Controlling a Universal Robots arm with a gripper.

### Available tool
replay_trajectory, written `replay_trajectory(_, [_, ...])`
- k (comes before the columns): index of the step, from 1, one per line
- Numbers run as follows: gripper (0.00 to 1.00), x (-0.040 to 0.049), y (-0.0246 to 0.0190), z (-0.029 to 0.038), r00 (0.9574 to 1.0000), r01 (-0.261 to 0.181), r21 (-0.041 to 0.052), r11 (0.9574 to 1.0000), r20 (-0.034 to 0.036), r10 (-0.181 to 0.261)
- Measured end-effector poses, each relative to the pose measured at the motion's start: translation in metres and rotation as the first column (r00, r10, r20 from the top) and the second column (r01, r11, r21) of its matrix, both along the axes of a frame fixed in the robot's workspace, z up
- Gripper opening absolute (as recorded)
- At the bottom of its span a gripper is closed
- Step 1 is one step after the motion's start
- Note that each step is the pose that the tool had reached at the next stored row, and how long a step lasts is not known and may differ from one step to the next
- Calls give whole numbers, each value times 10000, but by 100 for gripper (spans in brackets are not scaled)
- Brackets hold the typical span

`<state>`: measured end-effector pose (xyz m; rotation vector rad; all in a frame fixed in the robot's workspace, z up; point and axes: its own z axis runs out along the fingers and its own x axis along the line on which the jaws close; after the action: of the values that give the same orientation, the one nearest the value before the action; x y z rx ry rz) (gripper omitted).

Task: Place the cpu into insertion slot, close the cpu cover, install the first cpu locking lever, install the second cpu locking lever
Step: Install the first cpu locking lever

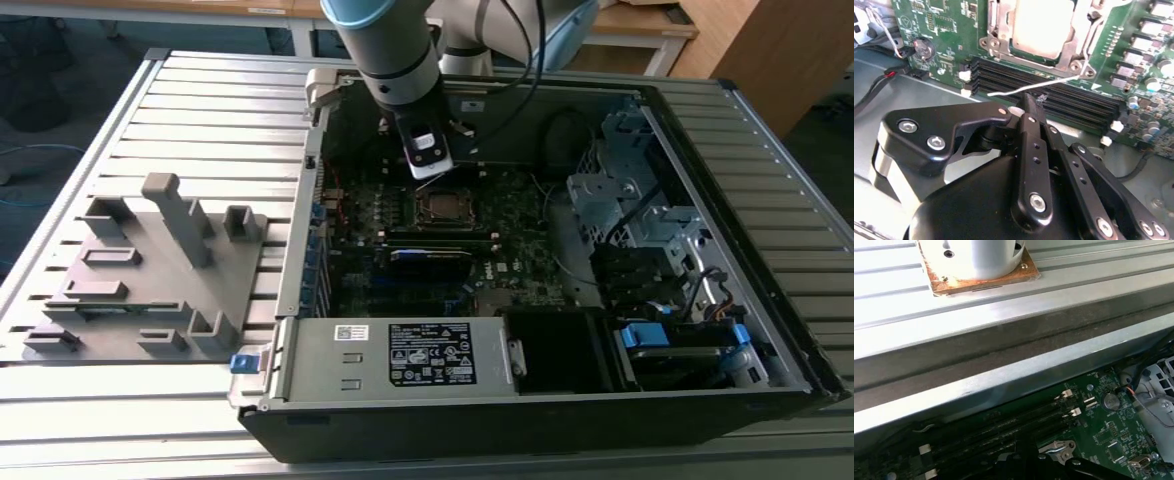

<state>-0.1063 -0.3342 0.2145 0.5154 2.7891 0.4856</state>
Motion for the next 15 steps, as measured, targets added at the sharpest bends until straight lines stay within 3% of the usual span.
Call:
replay_trajectory(4, [10, -37, -3, -1, 10000, 0, -4, 10000, 58, 0])
replay_trajectory(11, [10, -35, -61, -1, 10000, 0, -44, 10000, 64, 0])
replay_trajectory(15, [10, -34, -69, -20, 10000, 11, -61, 10000, 72, -10])
